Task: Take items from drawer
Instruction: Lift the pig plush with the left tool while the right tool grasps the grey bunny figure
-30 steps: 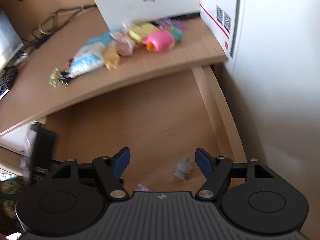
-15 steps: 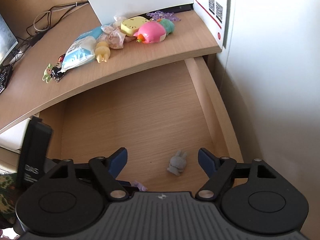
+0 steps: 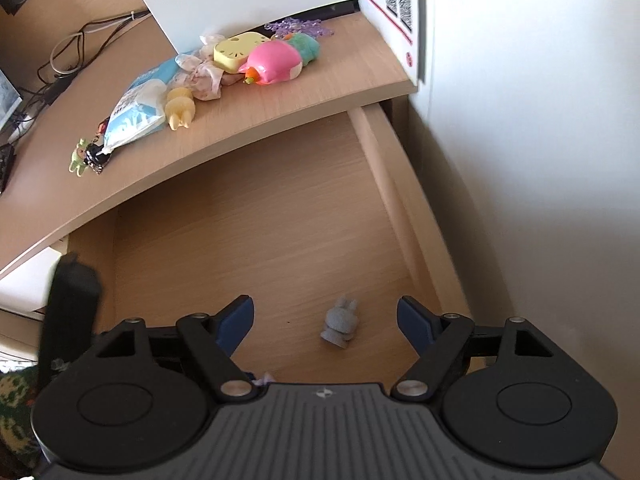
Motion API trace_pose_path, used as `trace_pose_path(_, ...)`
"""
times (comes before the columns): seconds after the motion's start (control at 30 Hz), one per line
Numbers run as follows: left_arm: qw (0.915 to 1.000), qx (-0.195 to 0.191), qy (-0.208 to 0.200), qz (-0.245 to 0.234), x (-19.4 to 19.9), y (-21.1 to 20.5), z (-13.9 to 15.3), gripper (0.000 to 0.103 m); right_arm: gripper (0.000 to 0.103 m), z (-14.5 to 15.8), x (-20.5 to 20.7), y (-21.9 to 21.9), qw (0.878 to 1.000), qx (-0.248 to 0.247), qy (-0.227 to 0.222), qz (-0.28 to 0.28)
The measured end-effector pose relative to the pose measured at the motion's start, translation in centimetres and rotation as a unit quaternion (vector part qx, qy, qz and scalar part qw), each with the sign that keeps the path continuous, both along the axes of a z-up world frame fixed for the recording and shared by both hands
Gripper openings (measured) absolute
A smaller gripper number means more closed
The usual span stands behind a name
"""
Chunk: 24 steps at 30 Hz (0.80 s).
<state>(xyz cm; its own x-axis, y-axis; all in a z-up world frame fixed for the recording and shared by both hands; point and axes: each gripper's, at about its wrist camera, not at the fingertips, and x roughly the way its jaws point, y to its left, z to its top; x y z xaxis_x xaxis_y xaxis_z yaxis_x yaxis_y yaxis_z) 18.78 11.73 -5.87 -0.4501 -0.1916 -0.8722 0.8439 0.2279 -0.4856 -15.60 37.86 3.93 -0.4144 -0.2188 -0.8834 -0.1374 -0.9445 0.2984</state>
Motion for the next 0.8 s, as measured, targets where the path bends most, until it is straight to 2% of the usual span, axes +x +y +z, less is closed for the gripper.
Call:
trace_pose_path(0.07,0.9994,-0.010,-0.002,0.034,1.7,1.1,0.7,0.028,0.077,-0.5,-0.7,-0.1,1.000,-0.020,-0.002,0.018)
trace_pose_path(0.13,0.9974,-0.019,-0.004,0.069,3.3,2.1,1.6,0.028,0.067,-1.5,-1.8,-0.6,0.999,-0.030,-0.016,0.038)
trace_pose_path(0.23,0.9936,-0.039,-0.013,0.105,5.4,4.1,3.2,0.028,0.058,-3.8,-3.8,-1.8,0.997,0.008,-0.052,0.063)
trace_pose_path(0.4,0.9846,-0.067,-0.016,0.161,8.0,6.6,5.7,0.028,0.058,-7.2,-5.8,-4.3,0.986,0.071,-0.092,0.123)
trace_pose_path(0.5,0.9811,-0.072,-0.027,0.177,8.6,7.0,6.4,0.028,0.056,-8.9,-6.3,-5.8,0.977,0.096,-0.110,0.156)
trace_pose_path(0.63,0.9810,-0.065,-0.037,0.179,9.2,7.2,6.0,0.028,0.046,-10.3,-6.8,-7.2,0.968,0.116,-0.128,0.180)
trace_pose_path(0.67,0.9812,-0.063,-0.036,0.179,9.1,7.2,5.8,0.028,0.042,-10.2,-6.8,-7.6,0.966,0.124,-0.125,0.190)
trace_pose_path(0.73,0.9822,-0.059,-0.033,0.175,9.3,7.2,5.5,0.028,0.022,-9.9,-6.6,-8.3,0.962,0.124,-0.125,0.207)
trace_pose_path(0.8,0.9835,-0.056,-0.031,0.169,8.8,6.6,5.2,0.028,0.019,-9.5,-6.1,-8.9,0.961,0.119,-0.123,0.217)
